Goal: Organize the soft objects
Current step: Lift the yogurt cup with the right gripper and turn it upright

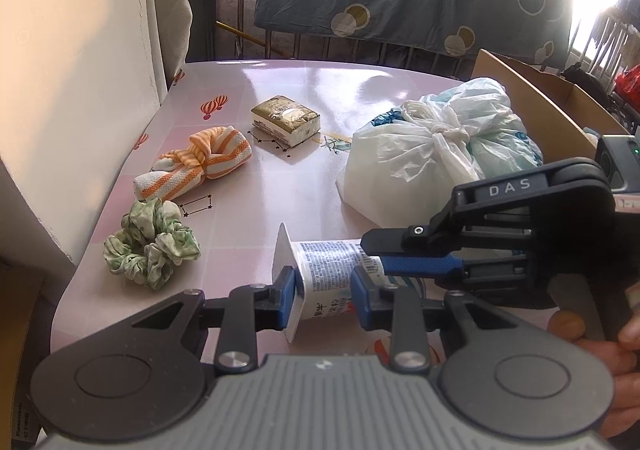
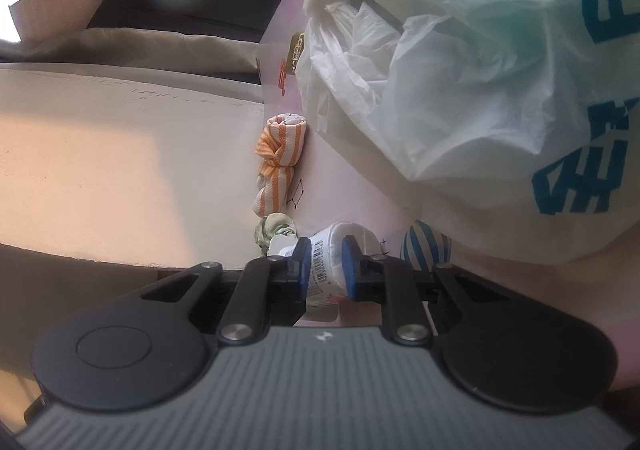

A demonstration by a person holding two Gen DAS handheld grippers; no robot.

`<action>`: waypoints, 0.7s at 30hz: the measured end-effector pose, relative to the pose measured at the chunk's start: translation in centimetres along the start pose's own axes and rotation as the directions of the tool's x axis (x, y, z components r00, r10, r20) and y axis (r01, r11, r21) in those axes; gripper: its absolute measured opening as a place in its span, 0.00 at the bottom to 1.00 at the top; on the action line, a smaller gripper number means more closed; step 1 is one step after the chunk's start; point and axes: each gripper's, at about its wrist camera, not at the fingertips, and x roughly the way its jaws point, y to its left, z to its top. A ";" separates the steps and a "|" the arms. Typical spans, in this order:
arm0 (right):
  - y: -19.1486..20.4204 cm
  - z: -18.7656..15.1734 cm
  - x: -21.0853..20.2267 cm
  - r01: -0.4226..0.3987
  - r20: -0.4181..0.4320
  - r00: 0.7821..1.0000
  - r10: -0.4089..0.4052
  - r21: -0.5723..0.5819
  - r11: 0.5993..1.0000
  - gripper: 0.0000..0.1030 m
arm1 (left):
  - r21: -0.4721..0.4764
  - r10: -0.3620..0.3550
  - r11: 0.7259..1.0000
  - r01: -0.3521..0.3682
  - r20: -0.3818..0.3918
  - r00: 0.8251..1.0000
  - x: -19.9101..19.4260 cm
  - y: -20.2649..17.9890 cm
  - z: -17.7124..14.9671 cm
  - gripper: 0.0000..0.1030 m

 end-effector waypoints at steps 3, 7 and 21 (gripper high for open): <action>-0.2 -0.4 0.6 -0.018 -0.020 1.000 0.019 0.027 0.999 0.15 | 0.001 0.017 1.000 -0.017 0.016 1.000 -0.8 0.0 -0.3 0.31; -0.6 -0.8 1.4 -0.038 -0.040 0.998 0.041 0.065 0.997 0.15 | 0.008 0.034 0.999 -0.034 0.029 0.999 -1.4 -0.1 -0.4 0.31; -1.2 -0.7 0.3 0.071 0.003 0.997 -0.071 0.064 0.995 0.18 | 0.088 -0.049 0.995 0.045 0.040 0.998 -0.5 -2.8 0.0 0.31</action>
